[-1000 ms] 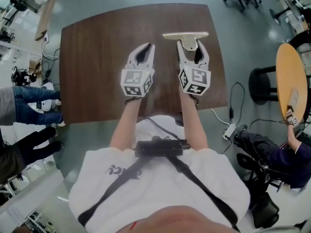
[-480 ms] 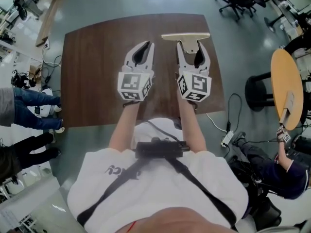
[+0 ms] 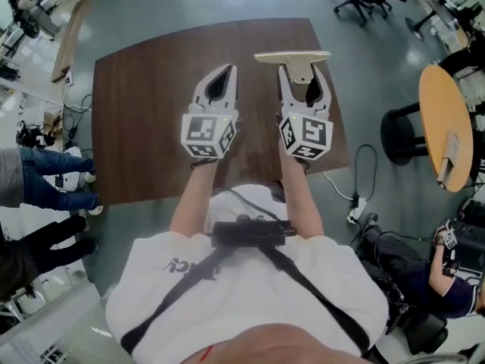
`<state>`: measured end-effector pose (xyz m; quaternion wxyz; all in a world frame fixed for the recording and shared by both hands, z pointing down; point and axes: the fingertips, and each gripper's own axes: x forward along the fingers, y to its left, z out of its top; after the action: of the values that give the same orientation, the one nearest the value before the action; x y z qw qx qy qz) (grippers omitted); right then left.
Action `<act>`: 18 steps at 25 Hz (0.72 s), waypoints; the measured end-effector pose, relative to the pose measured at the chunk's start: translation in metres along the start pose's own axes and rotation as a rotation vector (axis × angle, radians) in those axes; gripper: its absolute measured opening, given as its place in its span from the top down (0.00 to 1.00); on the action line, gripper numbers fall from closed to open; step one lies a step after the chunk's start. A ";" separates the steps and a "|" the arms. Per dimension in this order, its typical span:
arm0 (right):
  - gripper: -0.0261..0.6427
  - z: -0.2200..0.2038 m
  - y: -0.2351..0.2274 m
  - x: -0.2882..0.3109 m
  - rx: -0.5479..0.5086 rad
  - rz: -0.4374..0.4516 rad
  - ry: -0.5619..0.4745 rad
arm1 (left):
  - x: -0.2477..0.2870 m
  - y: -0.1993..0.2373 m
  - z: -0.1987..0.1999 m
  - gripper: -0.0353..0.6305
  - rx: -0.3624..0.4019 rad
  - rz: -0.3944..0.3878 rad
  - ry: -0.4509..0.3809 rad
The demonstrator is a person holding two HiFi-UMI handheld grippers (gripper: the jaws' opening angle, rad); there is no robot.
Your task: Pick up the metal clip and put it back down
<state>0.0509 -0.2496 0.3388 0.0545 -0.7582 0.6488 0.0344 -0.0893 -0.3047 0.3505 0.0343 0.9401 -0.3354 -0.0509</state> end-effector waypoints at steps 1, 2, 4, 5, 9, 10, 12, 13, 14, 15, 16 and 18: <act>0.51 -0.001 -0.004 -0.001 0.000 -0.008 0.003 | 0.002 -0.003 -0.002 0.93 -0.004 -0.007 0.001; 0.51 -0.002 -0.008 -0.003 0.000 -0.016 0.005 | 0.005 -0.007 -0.005 0.93 -0.006 -0.015 0.005; 0.51 -0.004 -0.019 -0.006 0.000 -0.035 0.010 | 0.011 -0.015 -0.010 0.93 -0.010 -0.038 0.014; 0.51 -0.005 -0.024 -0.007 -0.001 -0.045 0.013 | 0.014 -0.020 -0.012 0.93 -0.012 -0.051 0.017; 0.51 -0.015 -0.045 -0.014 -0.016 -0.060 0.033 | 0.028 -0.041 -0.027 0.93 -0.025 -0.111 0.035; 0.51 -0.018 -0.051 -0.016 -0.024 -0.059 0.039 | 0.033 -0.047 -0.033 0.93 -0.028 -0.123 0.042; 0.51 -0.024 -0.073 -0.018 -0.029 -0.063 0.053 | 0.048 -0.065 -0.045 0.93 -0.035 -0.144 0.064; 0.51 -0.027 -0.089 -0.020 -0.025 -0.069 0.062 | 0.059 -0.077 -0.051 0.93 -0.039 -0.156 0.079; 0.51 -0.031 -0.106 -0.021 -0.020 -0.078 0.073 | 0.071 -0.090 -0.058 0.93 -0.042 -0.167 0.095; 0.51 -0.035 -0.123 -0.022 -0.018 -0.088 0.084 | 0.082 -0.102 -0.064 0.93 -0.044 -0.178 0.109; 0.51 -0.040 -0.138 -0.023 -0.023 -0.097 0.098 | 0.092 -0.113 -0.070 0.93 -0.047 -0.189 0.123; 0.51 -0.050 -0.160 -0.023 -0.042 -0.111 0.129 | 0.106 -0.128 -0.084 0.93 -0.055 -0.212 0.153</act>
<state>0.2044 -0.2089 0.3976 -0.0016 -0.7947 0.6070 -0.0040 0.0825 -0.2698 0.4131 0.0800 0.9701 -0.2291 0.0087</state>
